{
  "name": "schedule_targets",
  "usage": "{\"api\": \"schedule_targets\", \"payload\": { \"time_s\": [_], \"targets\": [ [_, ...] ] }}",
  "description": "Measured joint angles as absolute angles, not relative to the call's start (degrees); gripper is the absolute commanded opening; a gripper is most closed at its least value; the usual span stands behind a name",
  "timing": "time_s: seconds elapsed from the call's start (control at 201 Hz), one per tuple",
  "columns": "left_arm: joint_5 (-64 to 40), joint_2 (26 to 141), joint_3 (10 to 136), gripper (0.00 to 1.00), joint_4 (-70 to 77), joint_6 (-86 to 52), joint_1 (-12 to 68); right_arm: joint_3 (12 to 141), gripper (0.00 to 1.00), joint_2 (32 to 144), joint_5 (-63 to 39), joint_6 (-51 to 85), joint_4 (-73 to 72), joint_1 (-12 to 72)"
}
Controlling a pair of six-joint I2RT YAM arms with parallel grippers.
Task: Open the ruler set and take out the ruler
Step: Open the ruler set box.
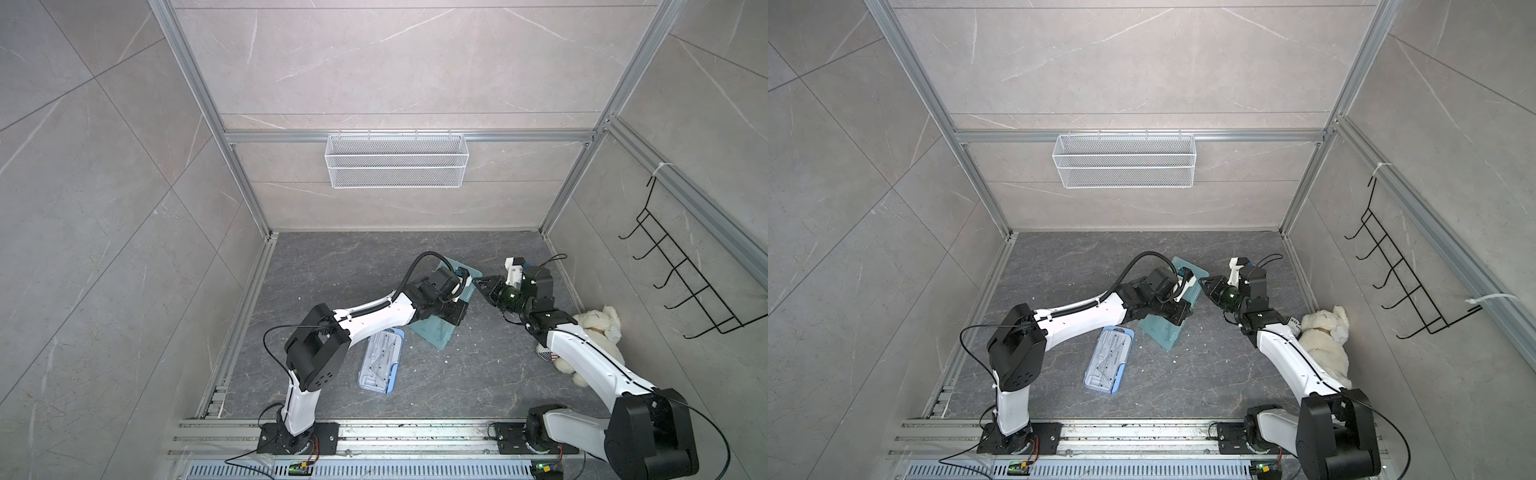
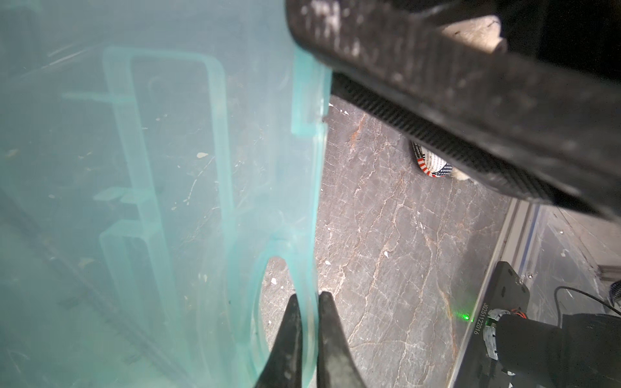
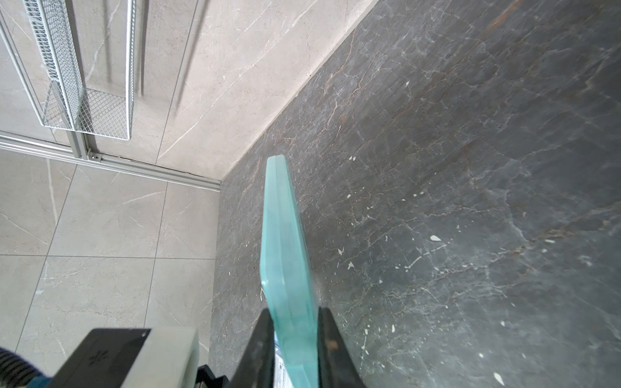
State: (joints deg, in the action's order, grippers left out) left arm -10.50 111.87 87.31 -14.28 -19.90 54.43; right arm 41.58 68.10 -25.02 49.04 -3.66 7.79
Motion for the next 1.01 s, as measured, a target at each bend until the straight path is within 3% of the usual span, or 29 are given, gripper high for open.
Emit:
{"api": "schedule_targets", "payload": {
  "time_s": [0.313,0.632,0.841,1.005],
  "targets": [
    [-12.47,111.55,86.67,0.0,-12.78,-19.88,54.43,42.46,0.09,65.54,-24.18,45.8,0.6,7.73],
    [0.54,112.9,83.44,0.0,-10.22,-25.39,47.42,44.16,0.1,61.49,-34.41,45.17,7.6,9.63],
    [0.34,112.88,83.44,0.0,-10.2,-25.52,48.62,44.53,0.43,61.49,-33.74,43.11,10.92,9.63],
    [-5.58,112.77,83.44,0.0,-10.17,-25.34,48.47,44.71,0.49,61.54,-32.36,41.89,12.03,9.63]
  ]
}}
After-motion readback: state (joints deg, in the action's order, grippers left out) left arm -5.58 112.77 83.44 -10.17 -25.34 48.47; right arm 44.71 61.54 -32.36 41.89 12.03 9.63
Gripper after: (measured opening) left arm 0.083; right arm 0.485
